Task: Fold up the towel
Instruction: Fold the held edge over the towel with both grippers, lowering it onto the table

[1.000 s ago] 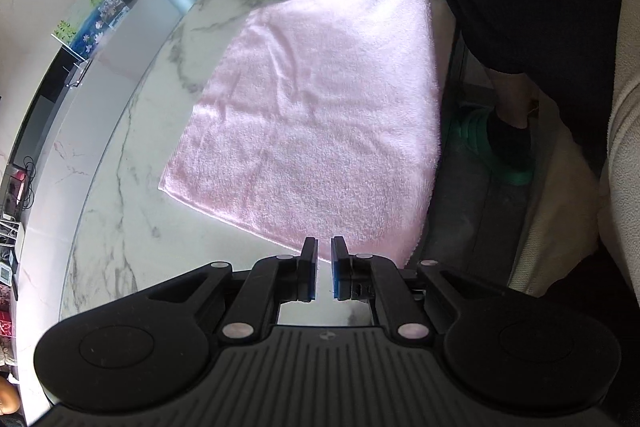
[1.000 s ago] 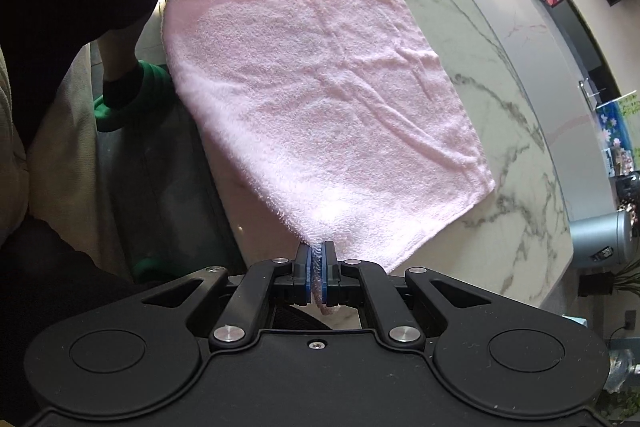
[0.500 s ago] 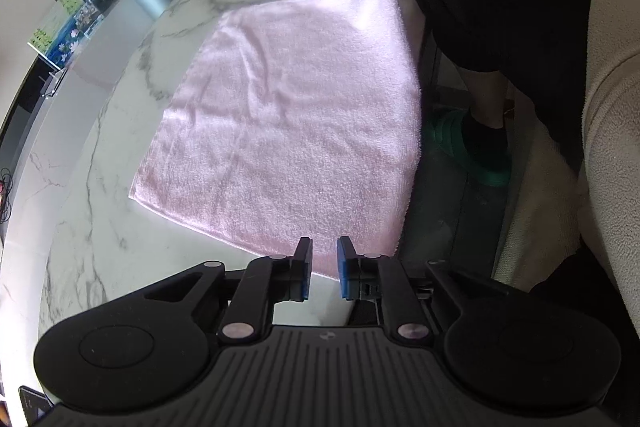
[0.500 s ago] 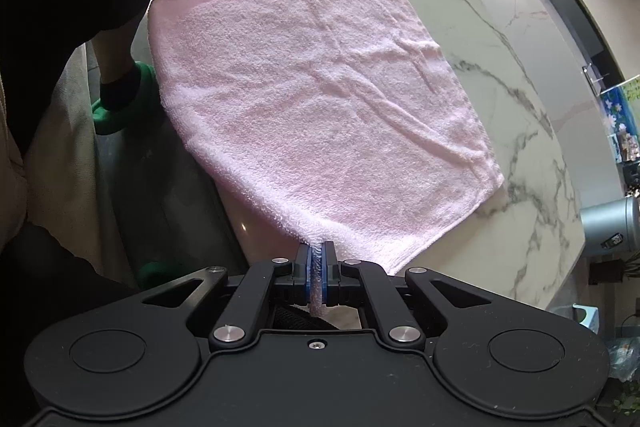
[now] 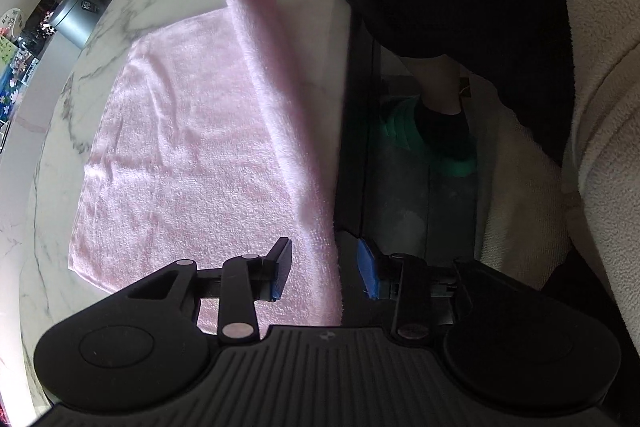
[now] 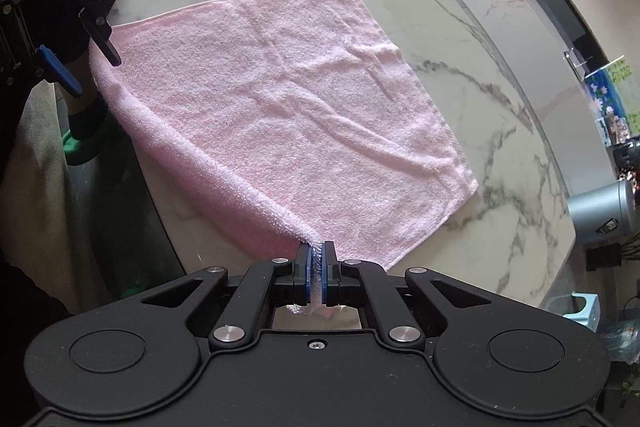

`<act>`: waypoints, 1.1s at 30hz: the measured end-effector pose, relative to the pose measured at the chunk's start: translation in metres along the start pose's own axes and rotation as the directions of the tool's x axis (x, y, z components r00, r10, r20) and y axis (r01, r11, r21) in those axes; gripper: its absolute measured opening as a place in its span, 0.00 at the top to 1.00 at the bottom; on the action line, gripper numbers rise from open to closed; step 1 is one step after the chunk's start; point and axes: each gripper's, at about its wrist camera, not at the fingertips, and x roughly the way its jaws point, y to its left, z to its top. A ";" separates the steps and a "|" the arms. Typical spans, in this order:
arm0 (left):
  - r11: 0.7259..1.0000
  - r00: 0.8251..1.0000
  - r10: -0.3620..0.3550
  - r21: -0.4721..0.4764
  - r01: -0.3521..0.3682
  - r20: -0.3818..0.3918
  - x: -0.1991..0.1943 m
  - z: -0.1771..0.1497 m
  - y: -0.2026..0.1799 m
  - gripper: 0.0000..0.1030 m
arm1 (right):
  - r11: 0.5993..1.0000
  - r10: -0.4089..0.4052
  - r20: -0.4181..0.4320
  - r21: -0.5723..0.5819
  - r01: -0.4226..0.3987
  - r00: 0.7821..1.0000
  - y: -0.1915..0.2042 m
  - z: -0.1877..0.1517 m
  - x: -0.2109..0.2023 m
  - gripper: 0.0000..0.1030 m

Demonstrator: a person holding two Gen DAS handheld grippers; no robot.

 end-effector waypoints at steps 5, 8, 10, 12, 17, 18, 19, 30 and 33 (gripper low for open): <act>0.999 0.999 -0.029 -0.041 0.027 -0.032 0.014 -0.001 0.003 0.71 | 1.000 -0.002 0.006 0.011 0.002 1.000 -0.003 0.000 -0.001 0.98; 0.998 0.998 -0.031 -0.057 0.029 -0.052 0.019 -0.002 0.004 0.80 | 1.000 0.002 0.006 0.016 -0.002 1.000 -0.003 0.000 0.000 0.98; 0.997 0.998 -0.030 -0.071 0.026 -0.059 0.019 -0.002 0.005 0.84 | 1.000 0.006 0.004 0.016 -0.006 1.000 -0.003 -0.001 0.001 0.98; 0.996 0.997 -0.031 -0.089 0.026 -0.064 0.018 -0.002 0.008 0.88 | 1.000 0.009 0.000 0.015 -0.009 1.000 -0.002 -0.002 0.002 0.98; 0.993 0.998 -0.015 -0.122 0.007 -0.069 0.017 -0.004 0.011 0.94 | 1.000 0.014 -0.012 0.017 -0.013 1.000 0.000 -0.005 0.004 0.98; 0.992 0.998 -0.014 -0.126 0.005 -0.069 0.016 -0.005 0.011 0.95 | 1.000 0.014 -0.013 0.017 -0.014 1.000 0.001 -0.006 0.004 0.98; 0.992 0.998 -0.012 -0.130 0.003 -0.069 0.014 -0.006 0.011 0.95 | 1.000 0.015 -0.015 0.017 -0.015 1.000 0.001 -0.007 0.004 0.98; 0.984 0.995 0.069 -0.161 -0.079 -0.072 -0.007 -0.013 0.017 0.95 | 1.000 0.017 -0.021 0.012 -0.017 1.000 0.005 -0.014 0.002 0.98; 0.980 0.992 0.100 -0.163 -0.111 -0.071 -0.018 -0.012 0.024 0.95 | 1.000 0.007 -0.016 0.014 -0.007 1.000 0.000 -0.013 0.000 0.98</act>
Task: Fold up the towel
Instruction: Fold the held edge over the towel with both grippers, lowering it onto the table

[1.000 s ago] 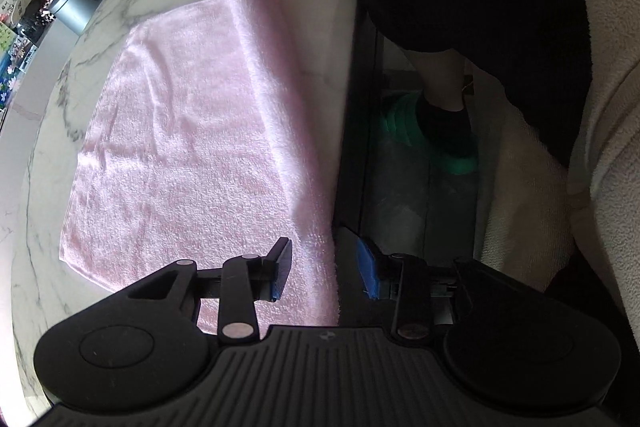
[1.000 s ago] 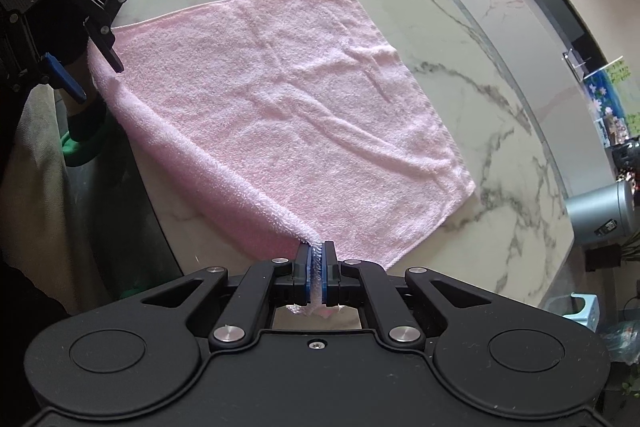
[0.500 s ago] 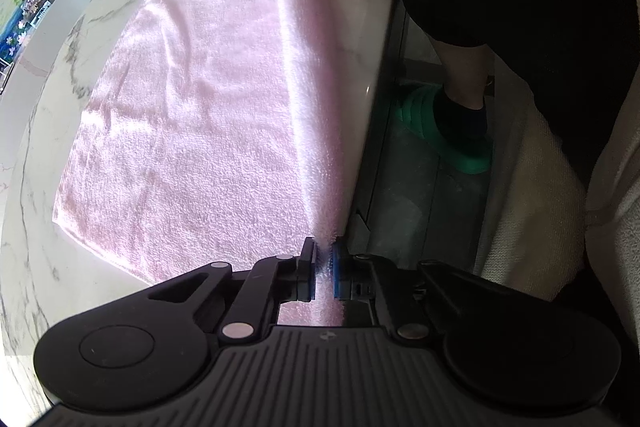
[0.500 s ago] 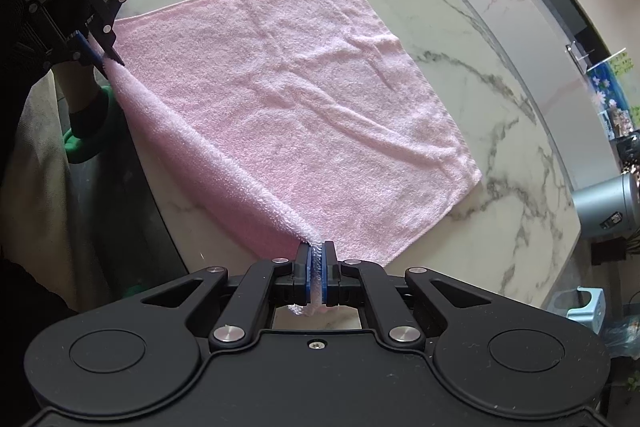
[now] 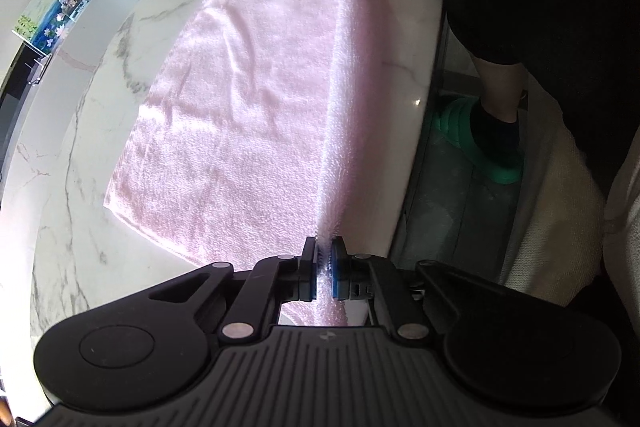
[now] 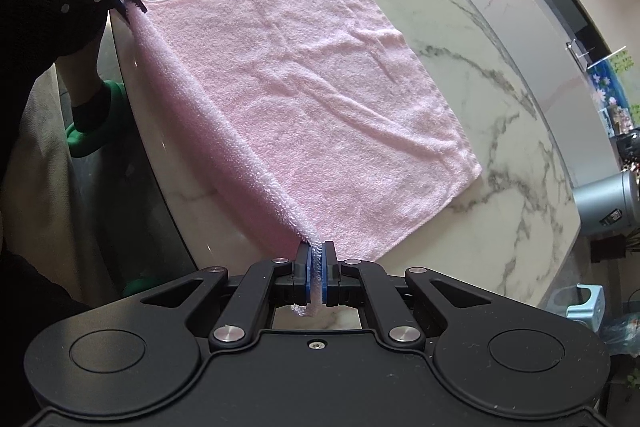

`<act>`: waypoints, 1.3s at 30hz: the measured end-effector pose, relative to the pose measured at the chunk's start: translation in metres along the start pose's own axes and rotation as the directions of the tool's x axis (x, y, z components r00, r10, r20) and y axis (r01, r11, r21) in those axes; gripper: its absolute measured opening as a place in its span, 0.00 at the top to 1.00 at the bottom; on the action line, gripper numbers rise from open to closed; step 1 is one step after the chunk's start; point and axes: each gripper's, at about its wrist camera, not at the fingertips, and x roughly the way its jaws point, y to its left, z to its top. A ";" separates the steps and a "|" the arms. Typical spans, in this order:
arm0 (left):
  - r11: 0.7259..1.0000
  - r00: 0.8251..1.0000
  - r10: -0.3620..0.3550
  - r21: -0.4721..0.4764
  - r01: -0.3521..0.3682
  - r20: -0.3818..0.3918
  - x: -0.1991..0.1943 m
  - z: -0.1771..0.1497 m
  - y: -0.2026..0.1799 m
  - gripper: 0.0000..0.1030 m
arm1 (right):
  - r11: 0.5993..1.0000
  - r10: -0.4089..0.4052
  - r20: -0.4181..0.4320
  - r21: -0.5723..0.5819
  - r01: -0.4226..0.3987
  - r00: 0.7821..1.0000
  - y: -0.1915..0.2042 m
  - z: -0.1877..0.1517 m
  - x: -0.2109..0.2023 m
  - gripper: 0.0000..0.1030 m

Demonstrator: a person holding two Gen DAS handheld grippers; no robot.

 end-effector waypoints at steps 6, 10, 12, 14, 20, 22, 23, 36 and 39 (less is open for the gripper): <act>0.999 0.999 0.041 0.014 -0.041 0.005 -0.016 0.008 0.018 0.95 | 1.000 -0.025 0.008 -0.008 0.025 1.000 -0.014 0.003 -0.006 0.98; 0.998 0.999 0.049 0.035 -0.049 0.003 -0.027 0.022 0.036 0.95 | 0.999 -0.039 0.000 -0.020 0.039 0.999 -0.025 0.008 -0.006 0.98; 0.998 0.999 0.044 0.046 -0.044 0.000 -0.035 0.028 0.049 0.95 | 0.999 -0.043 -0.005 -0.025 0.043 0.999 -0.030 0.010 -0.005 0.98; 0.997 0.999 0.041 0.059 -0.041 -0.003 -0.035 0.034 0.062 0.95 | 0.998 -0.048 -0.011 -0.031 0.048 0.999 -0.038 0.014 -0.004 0.98; 0.995 0.999 0.053 0.091 -0.052 -0.008 -0.034 0.046 0.096 0.95 | 0.998 -0.059 -0.018 -0.040 0.058 0.998 -0.062 0.025 -0.001 0.98; 0.994 0.998 0.056 0.096 -0.054 -0.010 -0.031 0.050 0.107 0.95 | 0.997 -0.062 -0.020 -0.038 0.061 0.998 -0.074 0.030 0.002 0.98; 0.994 0.998 0.058 0.098 -0.056 -0.013 -0.029 0.052 0.112 0.95 | 0.997 -0.065 -0.019 -0.037 0.064 0.998 -0.081 0.034 0.004 0.98; 0.998 0.998 0.002 0.070 0.002 -0.056 0.044 0.075 0.209 0.95 | 1.000 -0.011 -0.066 -0.015 0.010 0.998 -0.164 0.074 0.080 0.98; 0.998 0.996 -0.039 0.052 0.043 -0.076 0.070 0.075 0.223 0.95 | 1.000 0.023 -0.090 -0.001 -0.023 0.996 -0.176 0.079 0.110 0.97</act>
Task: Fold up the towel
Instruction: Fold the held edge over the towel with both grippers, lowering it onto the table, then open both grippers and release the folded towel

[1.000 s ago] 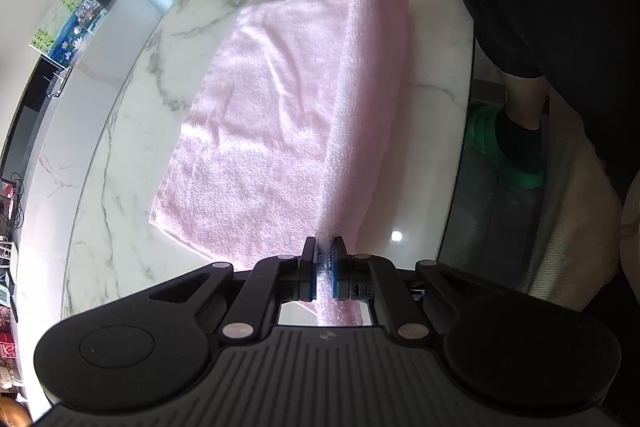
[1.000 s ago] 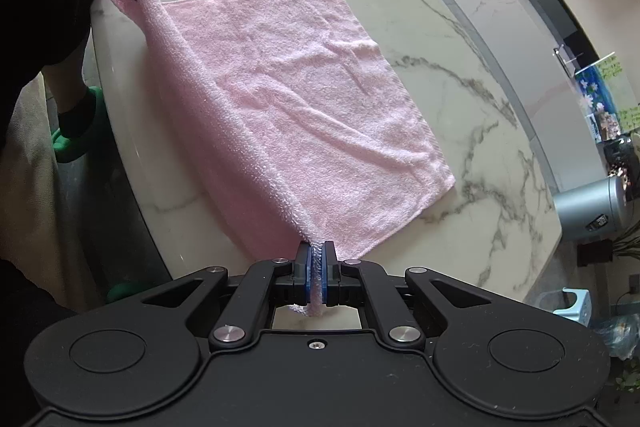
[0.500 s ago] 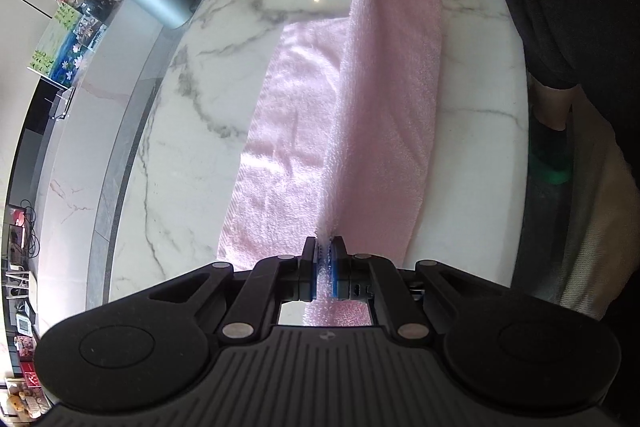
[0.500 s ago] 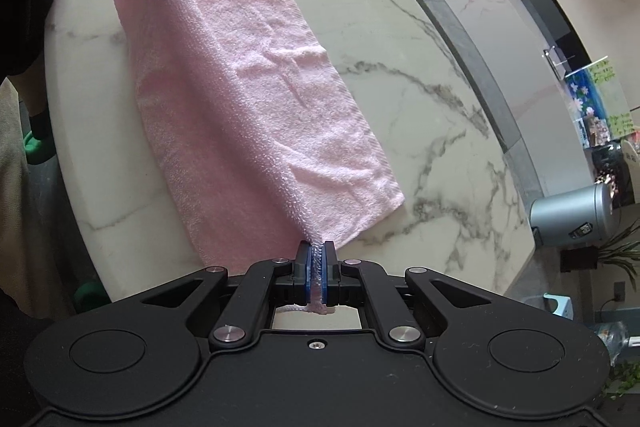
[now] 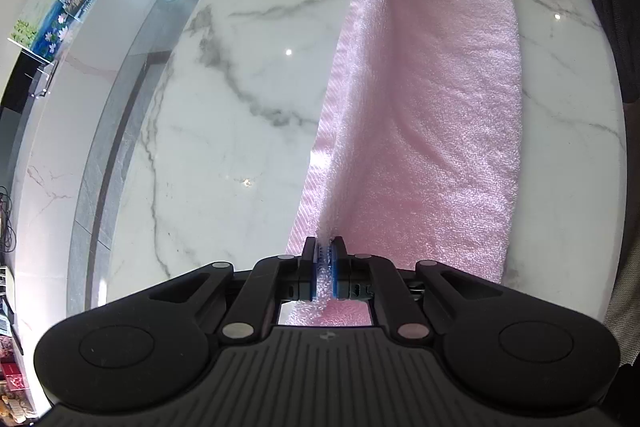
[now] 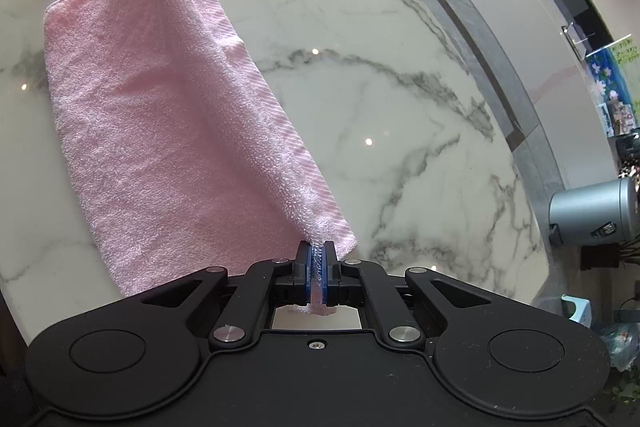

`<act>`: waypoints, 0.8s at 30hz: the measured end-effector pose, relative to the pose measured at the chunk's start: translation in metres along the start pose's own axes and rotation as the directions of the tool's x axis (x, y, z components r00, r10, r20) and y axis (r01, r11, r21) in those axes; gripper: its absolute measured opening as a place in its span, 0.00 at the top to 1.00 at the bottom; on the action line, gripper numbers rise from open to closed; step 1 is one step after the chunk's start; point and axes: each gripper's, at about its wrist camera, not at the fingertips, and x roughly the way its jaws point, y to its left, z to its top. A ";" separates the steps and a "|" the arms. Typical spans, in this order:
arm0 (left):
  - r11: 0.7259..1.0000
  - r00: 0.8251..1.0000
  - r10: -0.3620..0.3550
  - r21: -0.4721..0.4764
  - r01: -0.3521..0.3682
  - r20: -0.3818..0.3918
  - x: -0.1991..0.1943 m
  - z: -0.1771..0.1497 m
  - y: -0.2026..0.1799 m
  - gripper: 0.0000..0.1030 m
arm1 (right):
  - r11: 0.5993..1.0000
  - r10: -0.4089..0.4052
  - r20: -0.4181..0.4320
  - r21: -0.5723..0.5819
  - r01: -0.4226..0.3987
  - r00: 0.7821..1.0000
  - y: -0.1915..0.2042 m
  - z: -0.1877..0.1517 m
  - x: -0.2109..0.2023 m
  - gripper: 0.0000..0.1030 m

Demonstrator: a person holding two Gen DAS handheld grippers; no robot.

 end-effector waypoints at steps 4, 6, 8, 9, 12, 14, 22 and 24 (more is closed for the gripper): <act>0.999 1.000 -0.016 -0.027 0.016 -0.005 0.031 -0.001 0.013 0.91 | 0.999 0.039 -0.024 0.012 -0.039 0.999 -0.009 0.005 0.036 0.97; 0.999 1.000 -0.031 -0.041 0.031 0.005 0.038 -0.004 0.017 0.91 | 0.998 0.054 -0.028 0.013 -0.053 0.998 -0.011 0.005 0.044 0.97; 0.999 1.000 -0.029 -0.044 0.029 0.005 0.043 -0.007 0.018 0.89 | 0.998 0.066 -0.026 0.014 -0.065 0.997 -0.012 0.003 0.049 0.96; 0.999 1.000 -0.025 -0.048 0.025 0.005 0.046 -0.009 0.018 0.88 | 0.997 0.071 -0.024 0.017 -0.071 0.997 -0.013 0.003 0.050 0.96; 0.998 1.000 -0.023 -0.060 0.023 0.003 0.051 -0.012 0.019 0.86 | 0.997 0.078 -0.020 0.029 -0.078 0.997 -0.016 0.003 0.051 0.87; 0.997 1.000 -0.016 -0.069 0.016 0.006 0.054 -0.013 0.018 0.84 | 0.998 0.057 -0.015 0.031 -0.056 0.998 -0.017 0.002 0.051 0.72; 0.981 0.998 0.059 -0.186 -0.054 0.021 0.047 -0.022 0.018 0.66 | 0.990 0.019 0.001 0.143 -0.019 1.000 -0.025 -0.007 0.051 0.57; 0.974 0.997 0.075 -0.216 -0.069 0.020 0.042 -0.025 0.017 0.66 | 0.987 -0.003 0.000 0.159 0.003 1.000 -0.024 -0.008 0.047 0.57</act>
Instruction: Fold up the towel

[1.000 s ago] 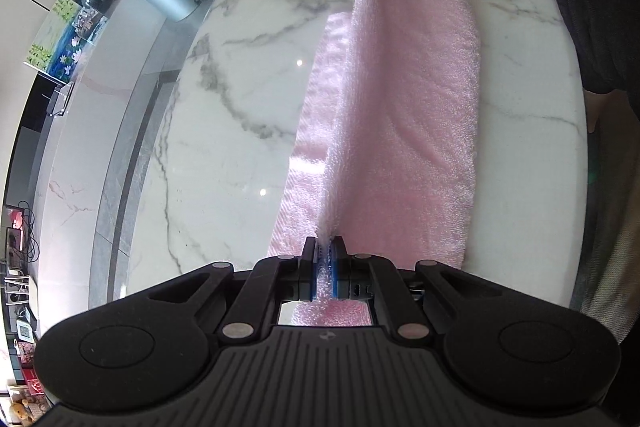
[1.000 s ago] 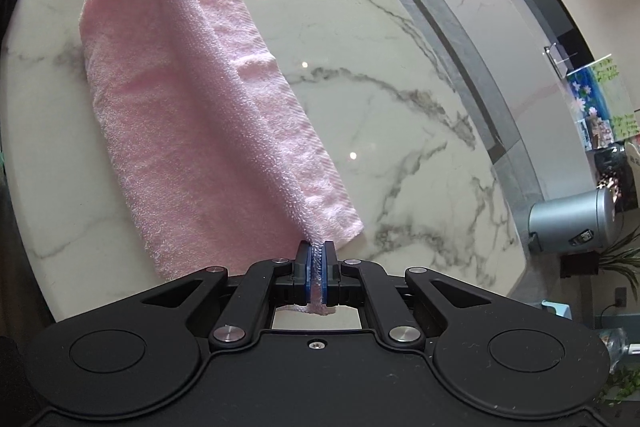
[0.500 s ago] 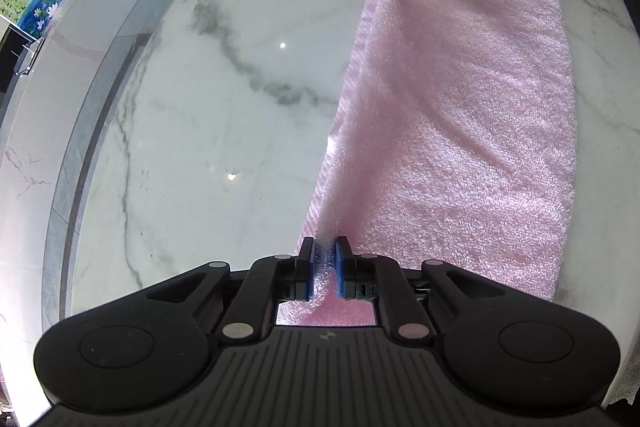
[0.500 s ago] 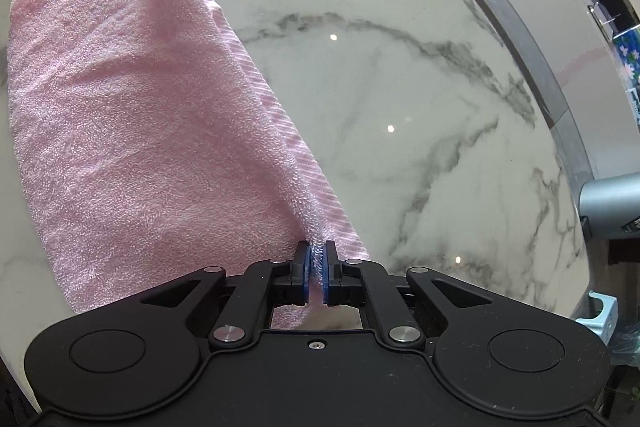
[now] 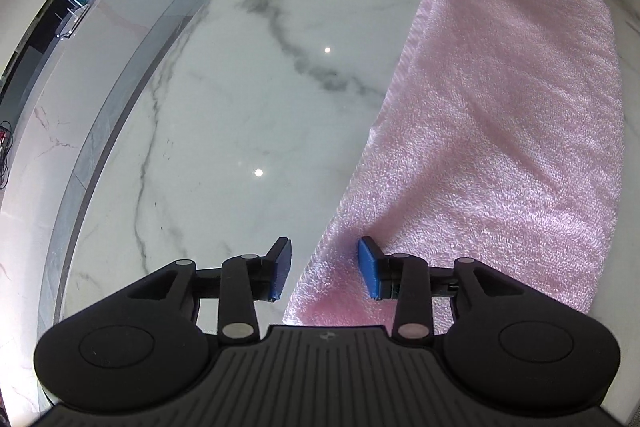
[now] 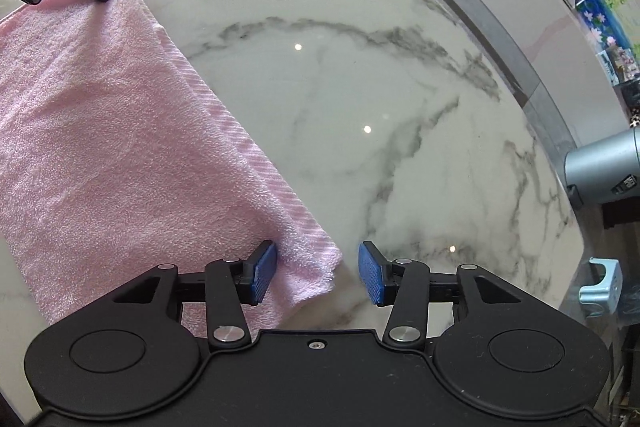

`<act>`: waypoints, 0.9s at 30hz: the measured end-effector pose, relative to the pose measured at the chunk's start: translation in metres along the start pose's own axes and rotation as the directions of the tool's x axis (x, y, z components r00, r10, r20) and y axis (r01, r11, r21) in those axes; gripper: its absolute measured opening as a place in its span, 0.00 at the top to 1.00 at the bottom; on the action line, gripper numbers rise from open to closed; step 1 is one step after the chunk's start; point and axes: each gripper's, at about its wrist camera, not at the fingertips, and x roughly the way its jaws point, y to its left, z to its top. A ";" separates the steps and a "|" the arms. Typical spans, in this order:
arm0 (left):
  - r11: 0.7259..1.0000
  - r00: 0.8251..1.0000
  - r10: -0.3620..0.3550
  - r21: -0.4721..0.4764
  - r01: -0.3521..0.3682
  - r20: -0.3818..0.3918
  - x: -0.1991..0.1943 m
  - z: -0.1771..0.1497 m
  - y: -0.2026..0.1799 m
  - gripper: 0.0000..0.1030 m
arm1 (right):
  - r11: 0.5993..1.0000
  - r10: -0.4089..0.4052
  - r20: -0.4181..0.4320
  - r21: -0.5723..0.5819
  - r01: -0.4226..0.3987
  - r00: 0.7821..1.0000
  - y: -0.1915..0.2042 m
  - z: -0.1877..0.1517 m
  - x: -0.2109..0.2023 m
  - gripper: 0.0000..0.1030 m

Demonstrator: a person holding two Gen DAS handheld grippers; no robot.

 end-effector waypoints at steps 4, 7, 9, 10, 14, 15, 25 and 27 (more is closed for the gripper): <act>0.998 0.998 0.057 -0.002 -0.057 0.006 -0.029 -0.002 -0.010 0.66 | 1.000 -0.014 0.014 0.008 0.014 1.000 0.005 -0.003 -0.021 0.57; 0.997 0.997 0.077 -0.002 -0.077 0.025 -0.057 -0.004 -0.020 0.66 | 1.000 -0.030 0.031 0.008 0.030 0.999 0.013 -0.008 -0.044 0.57; 0.995 0.994 0.100 0.001 -0.100 0.040 -0.078 -0.005 -0.029 0.66 | 0.999 -0.040 0.047 0.014 0.040 0.998 0.020 -0.013 -0.063 0.57; 0.994 0.993 0.111 0.003 -0.111 0.047 -0.085 -0.005 -0.033 0.66 | 0.999 -0.043 0.053 0.015 0.042 0.998 0.023 -0.015 -0.071 0.57; 0.989 0.987 0.149 -0.007 -0.149 0.067 -0.112 -0.004 -0.050 0.65 | 0.999 -0.050 0.087 0.024 0.048 0.995 0.036 -0.019 -0.103 0.57; 0.988 0.985 0.156 -0.013 -0.156 0.073 -0.117 -0.005 -0.054 0.65 | 0.998 -0.051 0.096 0.030 0.049 0.994 0.038 -0.022 -0.108 0.57; 0.970 0.971 0.164 -0.209 -0.126 0.175 -0.176 -0.024 -0.112 0.61 | 0.986 0.032 0.245 0.153 -0.071 0.969 0.088 -0.054 -0.168 0.52; 0.961 0.971 0.146 -0.261 -0.093 0.190 -0.183 -0.032 -0.124 0.60 | 0.979 0.053 0.278 0.173 -0.105 0.959 0.103 -0.059 -0.174 0.49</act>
